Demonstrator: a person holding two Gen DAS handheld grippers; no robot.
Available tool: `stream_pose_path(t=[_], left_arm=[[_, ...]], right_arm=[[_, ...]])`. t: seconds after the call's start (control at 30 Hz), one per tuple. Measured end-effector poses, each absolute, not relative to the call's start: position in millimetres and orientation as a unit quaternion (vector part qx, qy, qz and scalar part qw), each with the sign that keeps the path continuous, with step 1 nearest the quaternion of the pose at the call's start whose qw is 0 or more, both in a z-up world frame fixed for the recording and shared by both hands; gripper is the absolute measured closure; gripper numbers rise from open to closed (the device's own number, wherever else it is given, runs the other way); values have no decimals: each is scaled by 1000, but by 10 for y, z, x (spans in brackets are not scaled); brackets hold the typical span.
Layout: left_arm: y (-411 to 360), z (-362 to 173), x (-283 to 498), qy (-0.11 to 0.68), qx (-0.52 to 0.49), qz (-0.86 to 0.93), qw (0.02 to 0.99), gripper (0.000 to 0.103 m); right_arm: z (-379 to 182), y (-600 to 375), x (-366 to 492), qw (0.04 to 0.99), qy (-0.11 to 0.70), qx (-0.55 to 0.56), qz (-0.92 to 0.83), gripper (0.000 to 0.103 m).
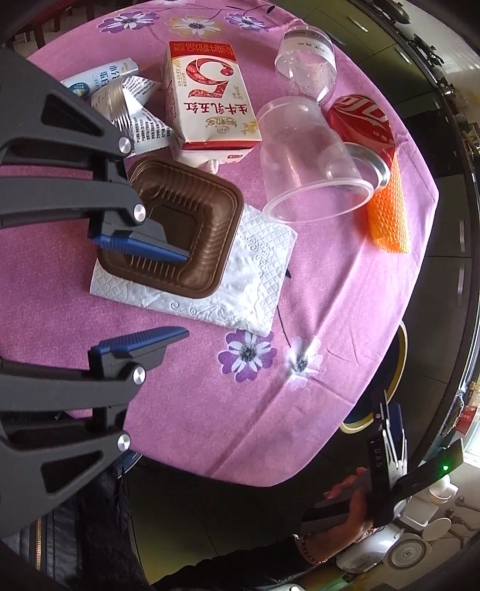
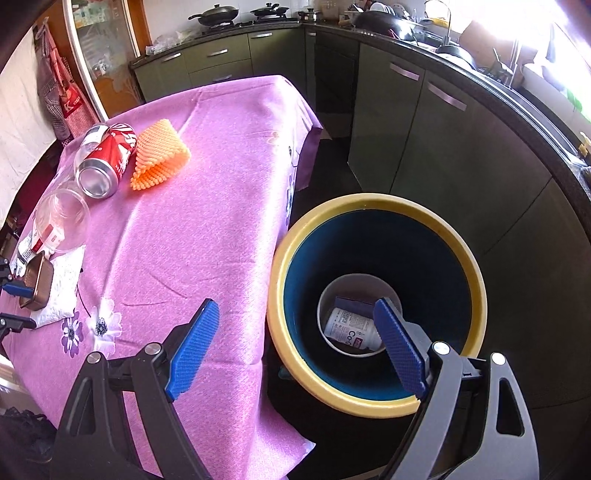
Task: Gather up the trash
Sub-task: 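Grasp the brown plastic tray with the left tool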
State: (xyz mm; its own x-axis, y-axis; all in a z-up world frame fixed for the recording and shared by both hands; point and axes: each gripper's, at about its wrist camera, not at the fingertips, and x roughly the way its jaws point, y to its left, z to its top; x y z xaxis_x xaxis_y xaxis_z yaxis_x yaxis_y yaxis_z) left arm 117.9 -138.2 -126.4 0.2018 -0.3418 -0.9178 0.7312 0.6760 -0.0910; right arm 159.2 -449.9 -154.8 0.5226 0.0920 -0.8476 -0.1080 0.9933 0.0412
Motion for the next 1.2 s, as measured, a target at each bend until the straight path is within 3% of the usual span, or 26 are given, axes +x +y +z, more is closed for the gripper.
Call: stream_pose_path(t=[0.1, 0.3, 0.87, 1.2], left_arm=[[-1352, -1271, 1207, 523, 185, -352, 754, 86], [-1381, -1298, 1217, 516, 193, -342, 761, 97], [-1590, -886, 1053, 465, 221, -364, 777, 99], [-2124, -663, 1153, 436, 231, -402, 771, 99]], right_arm=[[-1553, -4472, 1581, 873, 484, -9, 61, 18], [-1544, -4458, 1557, 873, 483, -13, 63, 18], [-1410, -4563, 1332, 883, 465, -16, 54, 18], [-1325, -4869, 1098, 892, 451, -5, 29, 18]])
